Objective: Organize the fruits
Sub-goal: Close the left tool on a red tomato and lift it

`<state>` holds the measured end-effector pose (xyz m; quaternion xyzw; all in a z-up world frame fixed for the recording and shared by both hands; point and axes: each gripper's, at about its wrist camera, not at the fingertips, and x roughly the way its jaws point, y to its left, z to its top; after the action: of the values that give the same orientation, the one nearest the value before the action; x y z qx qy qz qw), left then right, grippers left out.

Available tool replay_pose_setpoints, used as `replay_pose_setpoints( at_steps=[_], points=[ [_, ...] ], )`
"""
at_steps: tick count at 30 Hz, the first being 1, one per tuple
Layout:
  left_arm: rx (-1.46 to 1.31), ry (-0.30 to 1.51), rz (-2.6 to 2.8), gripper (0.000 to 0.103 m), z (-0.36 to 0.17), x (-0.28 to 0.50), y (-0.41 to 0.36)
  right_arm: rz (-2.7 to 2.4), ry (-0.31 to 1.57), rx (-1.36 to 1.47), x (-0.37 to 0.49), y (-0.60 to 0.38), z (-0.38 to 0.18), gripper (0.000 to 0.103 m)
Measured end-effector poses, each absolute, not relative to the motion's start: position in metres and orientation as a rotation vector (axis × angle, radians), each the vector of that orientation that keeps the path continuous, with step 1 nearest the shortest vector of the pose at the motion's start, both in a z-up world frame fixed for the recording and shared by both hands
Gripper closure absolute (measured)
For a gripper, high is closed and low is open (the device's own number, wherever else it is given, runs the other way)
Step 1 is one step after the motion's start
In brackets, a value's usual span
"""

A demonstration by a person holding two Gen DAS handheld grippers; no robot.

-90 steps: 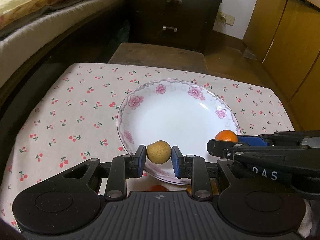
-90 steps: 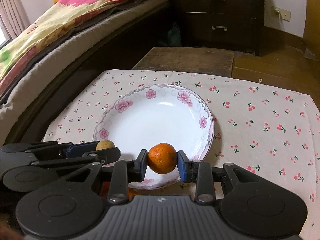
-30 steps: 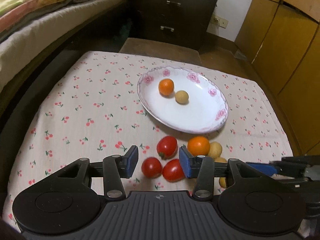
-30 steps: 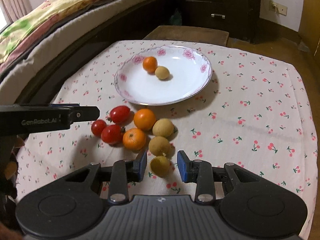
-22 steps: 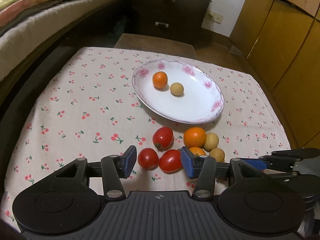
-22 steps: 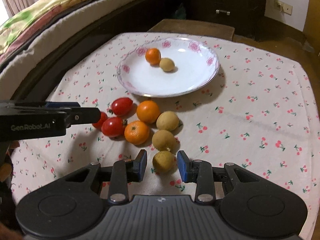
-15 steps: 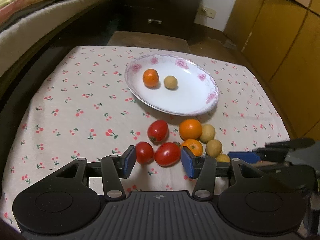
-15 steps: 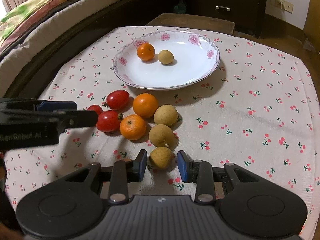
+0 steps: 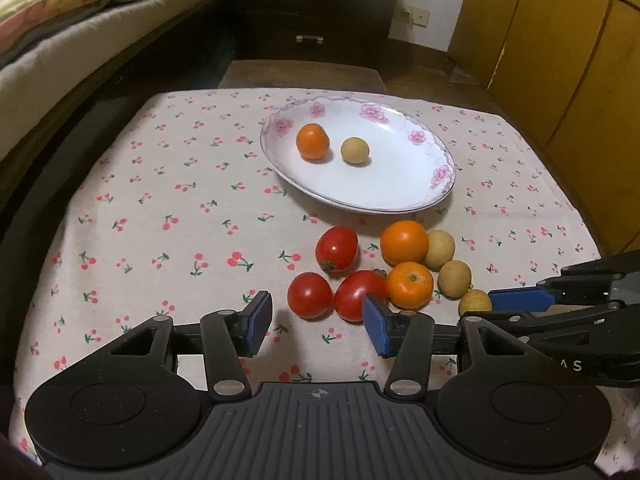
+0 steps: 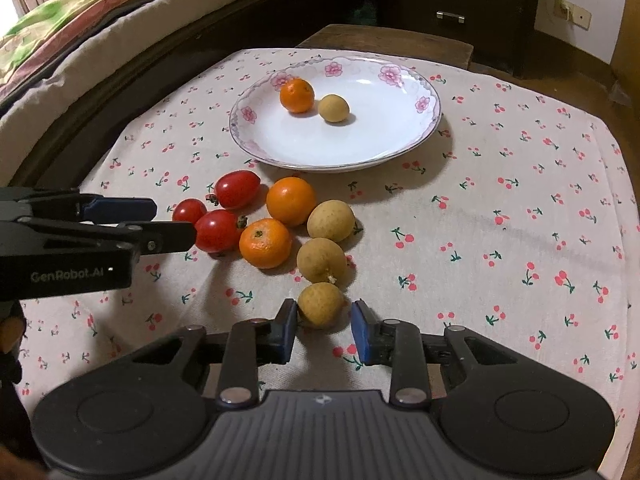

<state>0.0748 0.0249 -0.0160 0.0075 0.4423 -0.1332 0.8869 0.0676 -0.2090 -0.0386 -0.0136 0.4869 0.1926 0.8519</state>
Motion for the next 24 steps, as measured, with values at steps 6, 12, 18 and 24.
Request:
replay_pose_setpoints(
  at_steps=[6, 12, 18, 24],
  points=[
    [0.044, 0.887, -0.349, 0.045, -0.012, 0.07, 0.012, 0.407, 1.025, -0.019, 0.068, -0.21, -0.039, 0.072],
    [0.103, 0.873, -0.4, 0.045, -0.017, 0.074, -0.005, 0.407, 1.03, -0.009, 0.067, -0.212, -0.038, 0.072],
    [0.139, 0.879, -0.438, 0.044, -0.023, 0.082, -0.017, 0.41, 1.04, 0.015, 0.066, -0.217, -0.038, 0.072],
    [0.205, 0.892, -0.466, 0.043, -0.027, 0.076, -0.021, 0.415, 1.051, 0.055, 0.066, -0.225, -0.038, 0.072]
  ],
)
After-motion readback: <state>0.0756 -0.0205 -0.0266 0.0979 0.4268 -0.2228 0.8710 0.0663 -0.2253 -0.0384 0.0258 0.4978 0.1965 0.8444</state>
